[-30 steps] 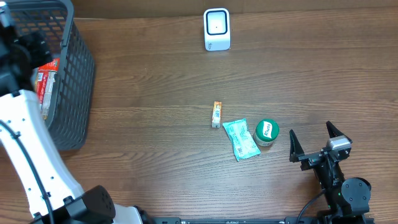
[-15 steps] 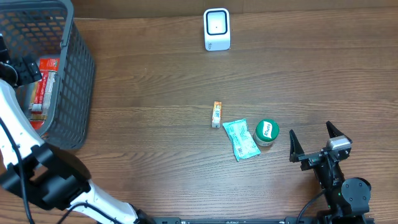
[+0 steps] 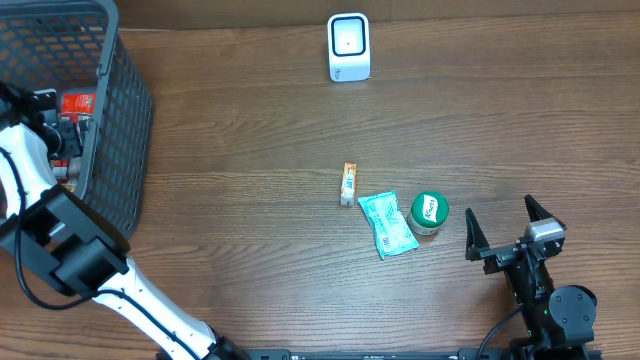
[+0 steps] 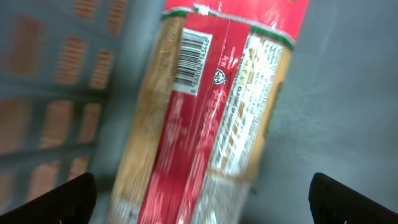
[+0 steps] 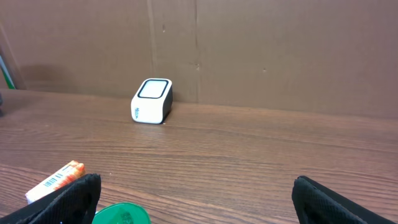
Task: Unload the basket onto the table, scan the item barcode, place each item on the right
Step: 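Swing the left gripper into the grey basket over the red packet, then grasp the red spaghetti packet in the basket with the left gripper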
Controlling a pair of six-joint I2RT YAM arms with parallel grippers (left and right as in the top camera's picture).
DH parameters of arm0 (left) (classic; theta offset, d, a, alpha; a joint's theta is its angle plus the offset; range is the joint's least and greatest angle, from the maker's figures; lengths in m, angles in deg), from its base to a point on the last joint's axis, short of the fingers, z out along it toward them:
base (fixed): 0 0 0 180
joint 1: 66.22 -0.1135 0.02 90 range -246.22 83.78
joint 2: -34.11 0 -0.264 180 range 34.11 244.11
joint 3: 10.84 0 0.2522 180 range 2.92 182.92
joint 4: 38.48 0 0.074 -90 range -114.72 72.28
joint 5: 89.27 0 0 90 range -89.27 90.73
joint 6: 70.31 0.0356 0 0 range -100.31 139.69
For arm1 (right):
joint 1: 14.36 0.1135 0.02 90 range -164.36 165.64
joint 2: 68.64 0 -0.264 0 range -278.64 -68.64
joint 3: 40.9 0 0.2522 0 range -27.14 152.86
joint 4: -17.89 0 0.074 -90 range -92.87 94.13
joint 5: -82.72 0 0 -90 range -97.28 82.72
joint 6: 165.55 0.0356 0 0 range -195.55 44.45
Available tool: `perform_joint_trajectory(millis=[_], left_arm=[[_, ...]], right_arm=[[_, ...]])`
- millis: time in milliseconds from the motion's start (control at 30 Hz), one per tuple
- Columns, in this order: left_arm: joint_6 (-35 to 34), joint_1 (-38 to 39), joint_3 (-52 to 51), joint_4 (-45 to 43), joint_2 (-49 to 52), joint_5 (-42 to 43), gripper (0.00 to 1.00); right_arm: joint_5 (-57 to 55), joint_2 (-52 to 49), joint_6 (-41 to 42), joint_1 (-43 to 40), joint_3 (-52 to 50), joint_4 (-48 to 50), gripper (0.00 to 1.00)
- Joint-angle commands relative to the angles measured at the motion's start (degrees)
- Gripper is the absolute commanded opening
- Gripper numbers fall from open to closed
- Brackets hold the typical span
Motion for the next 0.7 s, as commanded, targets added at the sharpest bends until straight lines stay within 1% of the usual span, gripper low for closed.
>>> perform_joint_trajectory(millis=[0,67,333,467,533,600,667], left_arm=[[5.46,-0.48,0.52,-1.31,2.73,3.54,1.0],[6.67,-0.48,0.52,-1.66,3.78,4.46,1.0],[6.36,-1.75,0.5,-2.84,8.41,4.92,1.0],[5.75,-2.75,0.5,-2.36,10.97,7.85,1.0],[5.75,-2.93,0.5,-1.75,11.45,9.27,0.94],[5.73,-2.93,0.5,-1.75,11.45,9.33,0.83],[5.73,-2.91,0.5,-1.57,11.45,9.35,0.66]], right_arm=[[0.33,0.57,-0.09,-0.37,-0.59,0.26,1.0],[0.33,0.57,-0.11,-0.37,-0.59,0.26,1.0],[0.33,0.57,-0.09,-0.37,-0.59,0.26,1.0],[0.33,0.57,-0.11,-0.37,-0.59,0.26,1.0],[0.33,0.57,-0.11,-0.37,-0.59,0.26,1.0],[0.33,0.57,-0.11,-0.37,-0.59,0.26,1.0],[0.33,0.57,-0.09,-0.37,-0.59,0.26,1.0]])
